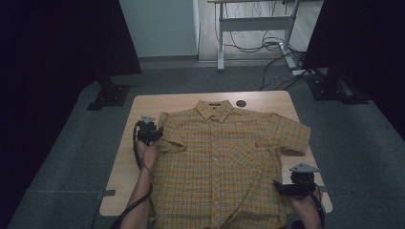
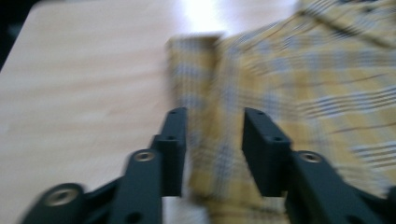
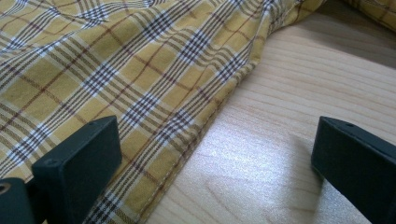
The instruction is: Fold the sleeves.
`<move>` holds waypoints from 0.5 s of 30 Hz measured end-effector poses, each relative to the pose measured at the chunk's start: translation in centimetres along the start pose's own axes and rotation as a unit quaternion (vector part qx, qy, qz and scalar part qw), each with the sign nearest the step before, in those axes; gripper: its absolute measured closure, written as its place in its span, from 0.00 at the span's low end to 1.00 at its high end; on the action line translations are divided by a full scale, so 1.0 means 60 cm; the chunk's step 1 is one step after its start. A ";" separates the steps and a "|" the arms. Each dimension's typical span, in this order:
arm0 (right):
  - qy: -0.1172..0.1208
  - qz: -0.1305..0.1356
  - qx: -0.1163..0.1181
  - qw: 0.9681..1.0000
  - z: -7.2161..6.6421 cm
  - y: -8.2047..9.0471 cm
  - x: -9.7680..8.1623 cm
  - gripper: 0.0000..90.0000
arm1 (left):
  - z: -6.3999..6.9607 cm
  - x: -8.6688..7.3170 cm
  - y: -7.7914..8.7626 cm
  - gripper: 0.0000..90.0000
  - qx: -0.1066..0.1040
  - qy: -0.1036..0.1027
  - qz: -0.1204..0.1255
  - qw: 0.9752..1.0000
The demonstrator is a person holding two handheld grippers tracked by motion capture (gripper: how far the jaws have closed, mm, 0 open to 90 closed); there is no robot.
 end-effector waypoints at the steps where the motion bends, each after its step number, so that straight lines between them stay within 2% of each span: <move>1: 0.000 0.000 0.000 1.000 0.000 0.000 0.000 0.01 | -0.005 -0.010 -0.005 0.65 -0.007 0.014 -0.011 1.000; 3: 0.000 0.000 0.000 1.000 0.000 0.000 0.000 0.01 | -0.007 -0.026 -0.013 0.64 -0.025 0.024 -0.026 0.999; 4: 0.000 0.000 0.000 1.000 0.000 0.000 0.000 0.01 | -0.006 -0.032 -0.015 0.67 -0.029 0.025 -0.029 0.999; 6: 0.000 0.000 0.000 1.000 0.000 0.000 0.000 0.01 | 0.000 -0.036 -0.016 0.79 -0.039 0.028 -0.030 0.998; 9: 0.000 0.000 0.000 1.000 0.000 0.000 0.000 0.01 | 0.002 -0.030 -0.010 0.94 -0.040 0.022 -0.028 0.999; 15: 0.000 0.000 0.000 1.000 0.000 0.000 0.000 0.01 | 0.006 -0.011 0.006 0.97 -0.045 0.019 -0.007 0.999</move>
Point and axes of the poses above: each handheld gripper's, and its own axes: y roughly backward along the jaws, x roughly out of its top, z roughly to its right, the point moved 9 cm from there along -y, roughly forward along the jaws, and after that the axes turned 2 degrees about z, right-handed, at the moved point
